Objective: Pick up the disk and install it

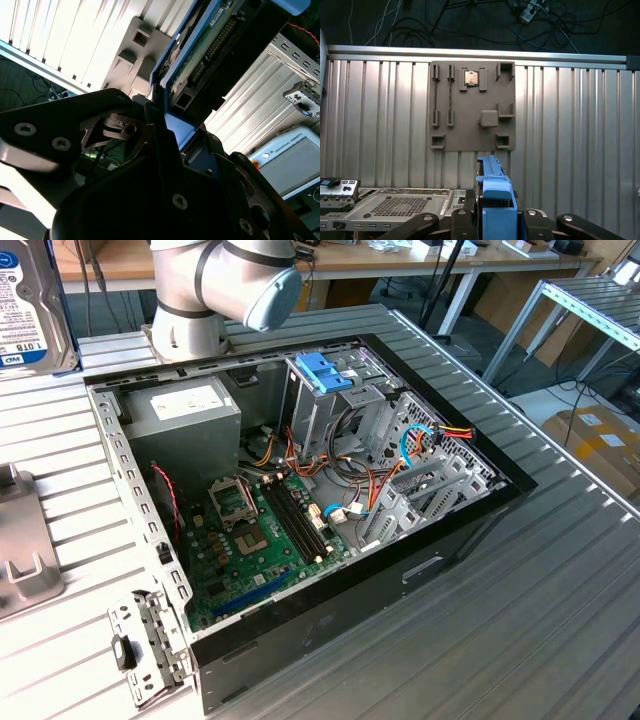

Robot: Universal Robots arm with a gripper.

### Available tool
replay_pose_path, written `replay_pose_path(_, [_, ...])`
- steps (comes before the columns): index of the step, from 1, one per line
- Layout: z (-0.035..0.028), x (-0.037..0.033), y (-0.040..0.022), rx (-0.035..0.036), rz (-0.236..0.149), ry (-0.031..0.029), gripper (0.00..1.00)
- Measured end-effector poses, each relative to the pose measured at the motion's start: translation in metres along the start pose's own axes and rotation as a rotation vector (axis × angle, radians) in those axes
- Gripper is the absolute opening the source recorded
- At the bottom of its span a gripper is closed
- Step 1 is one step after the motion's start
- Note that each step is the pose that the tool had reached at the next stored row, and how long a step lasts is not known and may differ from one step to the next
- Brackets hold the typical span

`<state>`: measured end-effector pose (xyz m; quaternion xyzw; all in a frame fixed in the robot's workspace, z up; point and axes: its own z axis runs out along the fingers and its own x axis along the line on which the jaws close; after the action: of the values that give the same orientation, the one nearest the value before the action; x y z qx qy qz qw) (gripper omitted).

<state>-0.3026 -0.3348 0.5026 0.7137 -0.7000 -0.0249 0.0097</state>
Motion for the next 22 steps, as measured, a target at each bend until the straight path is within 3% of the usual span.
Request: replay_pose_path(22, [0.0,0.0048,-0.0012,0.0,0.0,0.0,0.37])
